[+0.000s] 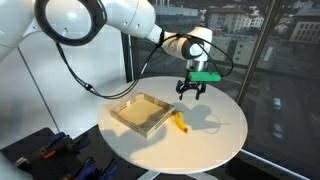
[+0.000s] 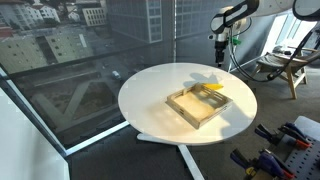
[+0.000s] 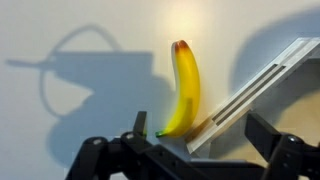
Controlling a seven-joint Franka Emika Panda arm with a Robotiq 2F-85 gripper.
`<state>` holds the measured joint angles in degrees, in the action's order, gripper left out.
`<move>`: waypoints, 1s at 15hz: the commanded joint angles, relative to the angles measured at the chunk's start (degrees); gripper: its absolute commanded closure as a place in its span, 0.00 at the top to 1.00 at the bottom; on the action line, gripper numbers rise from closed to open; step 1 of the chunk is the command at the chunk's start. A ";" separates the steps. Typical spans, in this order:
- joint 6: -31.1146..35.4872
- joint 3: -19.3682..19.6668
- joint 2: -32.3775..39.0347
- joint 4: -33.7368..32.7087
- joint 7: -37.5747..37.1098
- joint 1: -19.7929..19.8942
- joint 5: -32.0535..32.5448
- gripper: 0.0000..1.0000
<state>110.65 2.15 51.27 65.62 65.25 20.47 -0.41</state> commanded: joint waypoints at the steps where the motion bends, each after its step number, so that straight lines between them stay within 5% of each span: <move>1: -0.25 -0.24 0.47 -0.74 -0.01 0.19 0.16 1.00; 15: -0.27 -0.27 0.93 -1.46 -0.01 0.20 0.16 1.00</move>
<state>110.66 2.08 51.97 64.63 65.25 20.47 -0.41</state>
